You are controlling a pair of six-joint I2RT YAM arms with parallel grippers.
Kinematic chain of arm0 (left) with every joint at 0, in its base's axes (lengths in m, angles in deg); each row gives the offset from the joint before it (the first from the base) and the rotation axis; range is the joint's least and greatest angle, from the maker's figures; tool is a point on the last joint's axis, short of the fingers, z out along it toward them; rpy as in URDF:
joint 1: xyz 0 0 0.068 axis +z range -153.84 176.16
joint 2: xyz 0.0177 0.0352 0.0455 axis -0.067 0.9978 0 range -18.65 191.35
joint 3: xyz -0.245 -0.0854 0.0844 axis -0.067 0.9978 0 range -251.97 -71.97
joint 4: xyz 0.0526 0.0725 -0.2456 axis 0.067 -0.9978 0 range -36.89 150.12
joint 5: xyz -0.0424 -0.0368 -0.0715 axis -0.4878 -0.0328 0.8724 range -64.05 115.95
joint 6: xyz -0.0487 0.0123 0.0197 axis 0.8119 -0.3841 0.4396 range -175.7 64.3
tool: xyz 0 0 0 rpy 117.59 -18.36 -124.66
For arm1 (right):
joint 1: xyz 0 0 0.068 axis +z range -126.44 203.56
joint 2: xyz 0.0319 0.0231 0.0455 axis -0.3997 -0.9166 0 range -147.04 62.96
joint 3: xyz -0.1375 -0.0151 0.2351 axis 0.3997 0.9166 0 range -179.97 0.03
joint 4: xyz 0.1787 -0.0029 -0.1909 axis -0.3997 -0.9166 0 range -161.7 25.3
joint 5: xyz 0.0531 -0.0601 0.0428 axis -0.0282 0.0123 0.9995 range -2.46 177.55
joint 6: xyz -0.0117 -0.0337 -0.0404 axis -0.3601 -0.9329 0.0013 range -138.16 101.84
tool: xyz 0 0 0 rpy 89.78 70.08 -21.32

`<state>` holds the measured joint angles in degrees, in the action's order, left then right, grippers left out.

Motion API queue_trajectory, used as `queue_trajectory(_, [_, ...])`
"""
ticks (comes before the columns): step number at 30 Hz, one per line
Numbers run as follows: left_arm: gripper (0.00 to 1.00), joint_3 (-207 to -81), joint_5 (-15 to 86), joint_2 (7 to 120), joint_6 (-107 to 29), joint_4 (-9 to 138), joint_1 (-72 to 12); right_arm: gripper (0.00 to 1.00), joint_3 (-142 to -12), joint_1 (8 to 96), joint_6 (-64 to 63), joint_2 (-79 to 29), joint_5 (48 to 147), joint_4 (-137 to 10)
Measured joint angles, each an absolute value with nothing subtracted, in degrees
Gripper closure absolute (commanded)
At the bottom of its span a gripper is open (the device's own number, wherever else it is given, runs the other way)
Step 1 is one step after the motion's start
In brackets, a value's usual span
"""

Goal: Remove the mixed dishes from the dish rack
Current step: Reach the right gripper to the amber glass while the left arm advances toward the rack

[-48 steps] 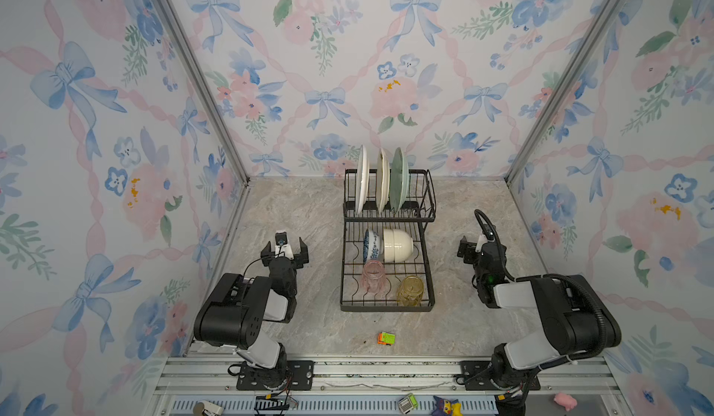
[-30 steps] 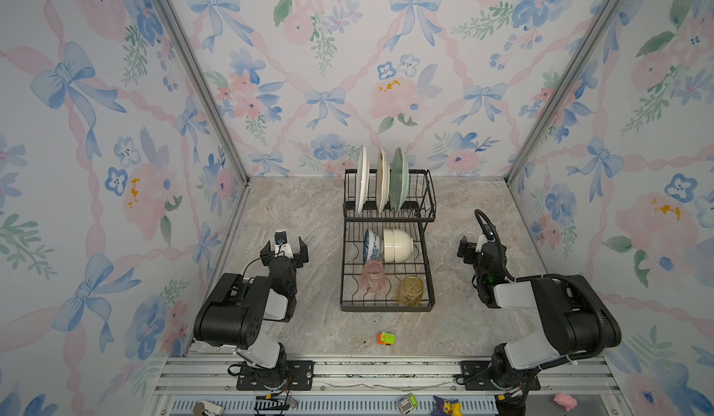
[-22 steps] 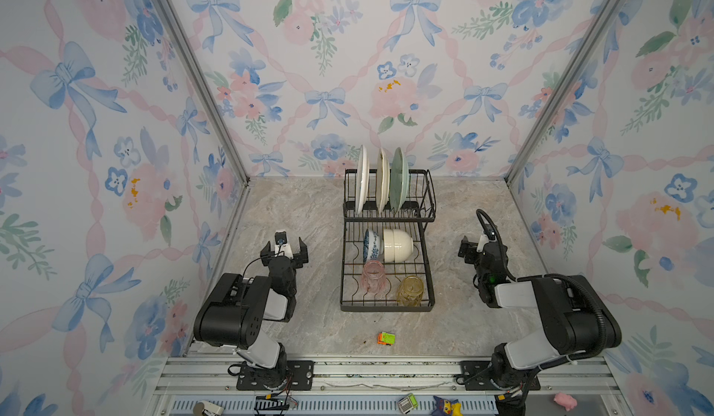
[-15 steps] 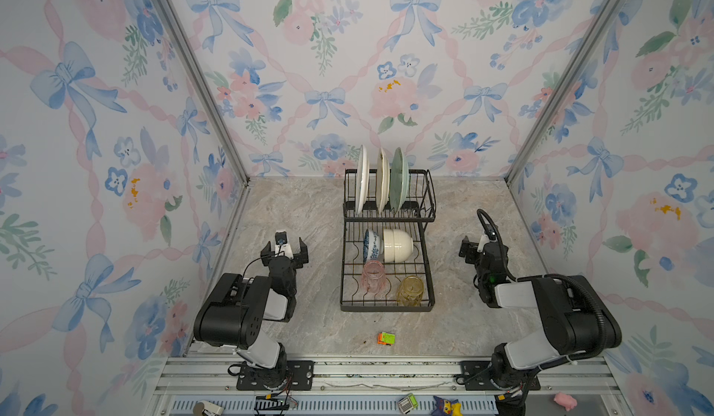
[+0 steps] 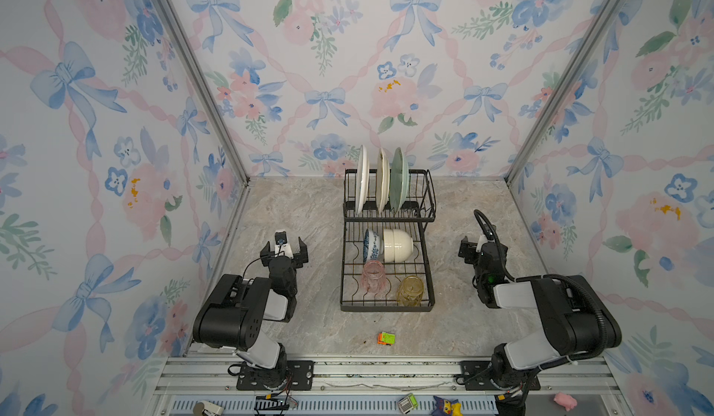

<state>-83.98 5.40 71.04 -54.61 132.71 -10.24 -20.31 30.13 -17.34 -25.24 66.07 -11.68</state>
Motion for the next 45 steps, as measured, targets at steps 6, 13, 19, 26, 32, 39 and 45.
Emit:
queue_trajectory(6, [0.02, -85.1, 5.1, 70.2, -54.6, 129.9, -9.8, 0.03, -21.1, 30.0, -17.3, -25.2, 66.1, -12.3])
queue_trajectory(13, [0.02, -89.8, 1.1, 62.0, -55.9, 121.2, -13.1, 0.03, -23.0, 31.1, -17.2, -21.6, 62.1, -20.1])
queue_trajectory(19, [0.02, -89.9, -4.9, 60.1, -57.2, 117.3, -18.7, 0.03, -32.0, 30.1, -16.1, -6.2, 56.5, -34.7])
queue_trajectory(26, [0.02, -89.3, -8.1, 50.4, -53.6, 112.3, -21.3, 0.03, -37.7, 30.3, -8.4, 0.6, 55.3, -53.0])
queue_trajectory(32, [0.02, -89.4, -7.5, 40.3, -47.4, 98.3, -24.5, 0.03, -40.2, 38.0, -3.3, 6.4, 60.7, -72.0])
queue_trajectory(39, [0.02, -89.4, -1.7, 28.3, -37.8, 82.7, -25.8, 0.03, -44.9, 42.8, 2.0, 15.2, 73.9, -90.0])
queue_trajectory(45, [0.02, -90.8, 4.0, 25.8, -32.8, 74.1, -26.7, 0.03, -48.5, 48.4, 4.8, 14.4, 85.0, -99.4])
